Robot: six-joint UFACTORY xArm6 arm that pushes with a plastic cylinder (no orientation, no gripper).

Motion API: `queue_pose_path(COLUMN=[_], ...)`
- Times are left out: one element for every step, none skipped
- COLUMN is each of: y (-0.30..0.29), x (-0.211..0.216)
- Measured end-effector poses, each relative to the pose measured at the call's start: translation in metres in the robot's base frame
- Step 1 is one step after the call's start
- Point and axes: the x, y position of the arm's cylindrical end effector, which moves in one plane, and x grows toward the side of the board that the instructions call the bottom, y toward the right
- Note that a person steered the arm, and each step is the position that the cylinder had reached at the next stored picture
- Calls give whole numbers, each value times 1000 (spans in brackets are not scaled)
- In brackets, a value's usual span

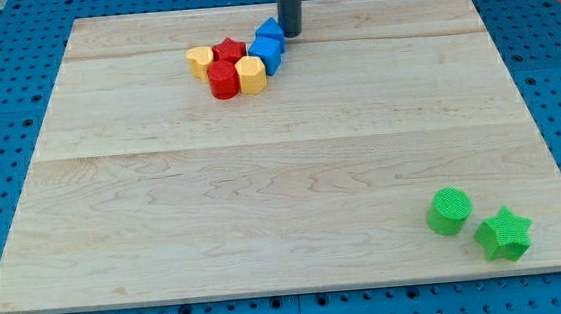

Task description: Push the green star along the green circle towards the center of the board

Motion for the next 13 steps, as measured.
queue_pose_path(y=[-12, -30, -39, -31, 16, 80, 145, 204, 255, 292, 304, 276, 238], x=[-9, -17, -17, -17, 9, 43, 90, 151, 221, 296, 362, 364, 365])
